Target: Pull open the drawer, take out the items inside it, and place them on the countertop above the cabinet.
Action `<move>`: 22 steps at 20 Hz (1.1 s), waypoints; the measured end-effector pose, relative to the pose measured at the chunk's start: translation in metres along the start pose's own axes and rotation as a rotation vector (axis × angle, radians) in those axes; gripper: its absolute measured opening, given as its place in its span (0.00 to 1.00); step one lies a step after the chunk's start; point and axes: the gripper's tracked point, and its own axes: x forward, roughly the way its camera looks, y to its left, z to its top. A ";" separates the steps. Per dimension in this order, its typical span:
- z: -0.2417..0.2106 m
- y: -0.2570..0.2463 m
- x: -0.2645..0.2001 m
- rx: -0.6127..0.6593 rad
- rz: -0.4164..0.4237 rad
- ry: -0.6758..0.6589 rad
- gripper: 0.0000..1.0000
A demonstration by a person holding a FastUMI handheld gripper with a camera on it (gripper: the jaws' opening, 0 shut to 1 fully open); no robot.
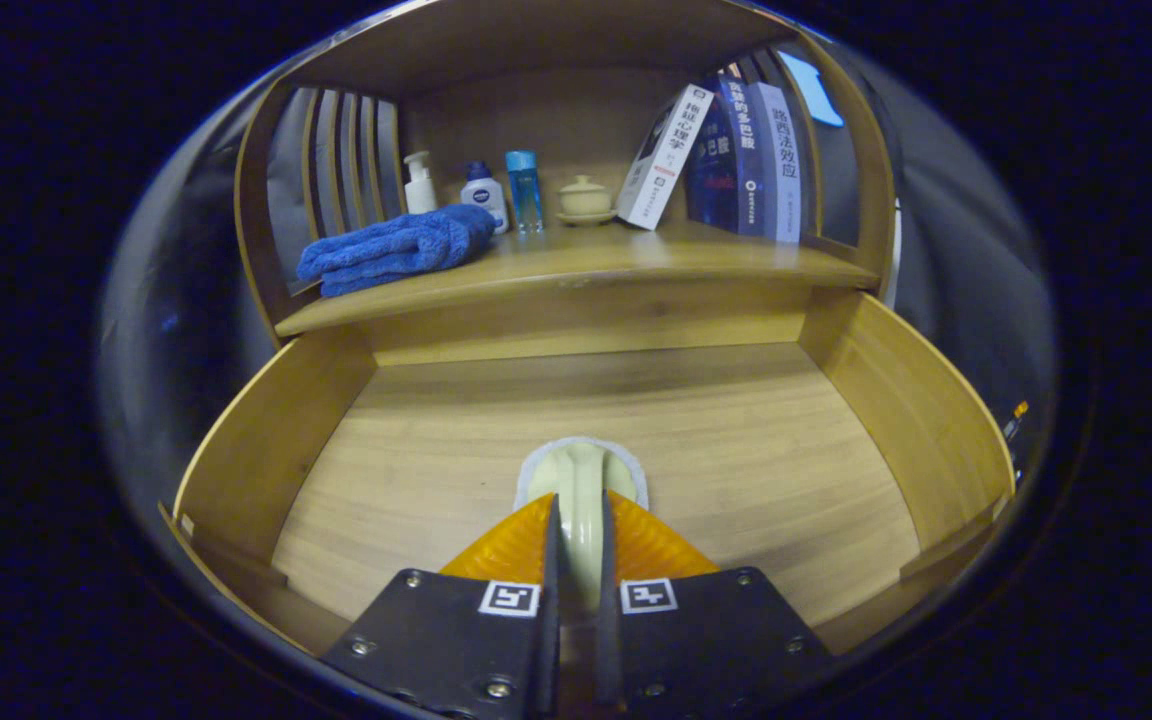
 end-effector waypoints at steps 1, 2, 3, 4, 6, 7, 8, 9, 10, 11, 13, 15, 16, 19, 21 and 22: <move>0.003 0.002 -0.002 0.015 0.007 0.010 0.16; 0.005 0.005 -0.003 0.019 0.019 0.016 0.16; 0.006 0.010 -0.006 0.016 0.038 0.024 0.15; 0.006 0.015 -0.006 0.014 0.058 0.035 0.15; 0.035 0.020 -0.020 0.028 0.072 -0.025 0.16; 0.053 0.021 -0.024 0.028 0.065 -0.062 0.15; 0.066 0.025 -0.031 0.024 0.070 -0.087 0.15; 0.081 0.033 -0.039 0.017 0.082 -0.115 0.15; 0.096 0.038 -0.044 0.003 0.089 -0.141 0.15; 0.113 0.039 -0.047 -0.010 0.088 -0.167 0.15; 0.143 0.045 -0.053 -0.005 0.087 -0.226 0.15; 0.167 0.051 -0.045 0.009 0.088 -0.258 0.15; 0.175 0.050 -0.032 0.008 0.074 -0.258 0.15; 0.177 0.044 0.016 -0.017 0.036 -0.209 0.15; 0.185 0.040 0.037 0.007 0.034 -0.234 0.15; 0.197 0.038 0.053 0.027 0.011 -0.266 0.15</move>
